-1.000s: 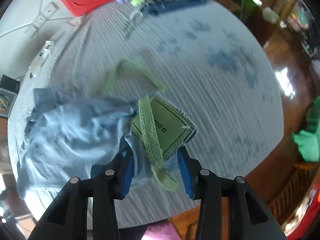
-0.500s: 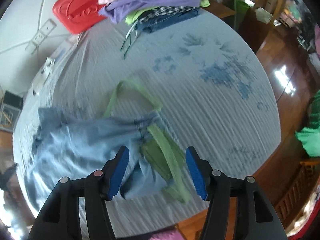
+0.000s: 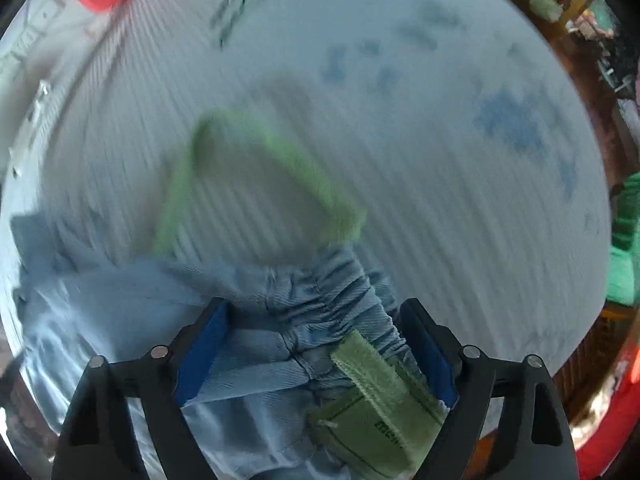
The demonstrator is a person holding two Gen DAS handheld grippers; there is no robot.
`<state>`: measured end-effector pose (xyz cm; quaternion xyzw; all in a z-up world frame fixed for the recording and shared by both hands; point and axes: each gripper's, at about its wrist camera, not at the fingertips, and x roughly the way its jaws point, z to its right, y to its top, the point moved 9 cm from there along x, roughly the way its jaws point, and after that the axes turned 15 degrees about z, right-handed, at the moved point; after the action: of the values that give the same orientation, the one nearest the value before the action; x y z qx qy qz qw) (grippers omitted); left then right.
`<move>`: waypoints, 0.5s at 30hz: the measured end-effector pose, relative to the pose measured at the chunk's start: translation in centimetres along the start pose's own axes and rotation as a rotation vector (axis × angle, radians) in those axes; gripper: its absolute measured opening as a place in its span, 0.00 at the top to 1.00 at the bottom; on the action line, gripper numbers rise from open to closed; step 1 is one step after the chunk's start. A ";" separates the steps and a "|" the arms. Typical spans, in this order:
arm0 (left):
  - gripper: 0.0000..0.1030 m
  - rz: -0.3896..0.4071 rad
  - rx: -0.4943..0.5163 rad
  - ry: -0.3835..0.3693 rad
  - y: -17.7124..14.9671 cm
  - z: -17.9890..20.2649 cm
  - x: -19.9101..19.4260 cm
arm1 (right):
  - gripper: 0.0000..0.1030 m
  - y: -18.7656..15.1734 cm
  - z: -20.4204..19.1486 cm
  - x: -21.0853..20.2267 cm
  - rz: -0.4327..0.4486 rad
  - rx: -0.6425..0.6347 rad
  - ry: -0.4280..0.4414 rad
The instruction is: Fold clothes
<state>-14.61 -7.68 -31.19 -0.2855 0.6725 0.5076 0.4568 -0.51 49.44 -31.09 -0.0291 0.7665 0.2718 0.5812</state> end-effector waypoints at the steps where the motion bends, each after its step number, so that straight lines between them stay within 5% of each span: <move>1: 0.92 0.038 -0.018 0.010 1.1 -0.6 -1.1 | 0.47 0.3 -0.4 -0.8 0.030 -0.016 0.007; 7: 0.93 0.420 -0.012 0.242 10.0 -6.8 -12.8 | 0.57 2.9 -3.0 -6.8 0.243 -0.089 0.071; 9: 0.93 0.460 -0.031 0.264 10.9 -9.2 -15.8 | 0.57 4.0 -3.1 -10.1 0.341 -0.054 0.124; 12: 0.93 0.492 -0.048 0.330 10.7 -13.1 -18.9 | 0.56 1.3 -1.3 -8.3 0.262 -0.027 0.104; 15: 0.93 0.441 -0.100 0.404 8.4 -17.0 -17.7 | 0.55 -1.5 0.6 -6.7 0.182 0.001 0.083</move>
<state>-19.85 -22.46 -10.44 -0.2501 0.7696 0.5600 0.1778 2.69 46.59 -25.73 0.0297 0.7896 0.3215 0.5218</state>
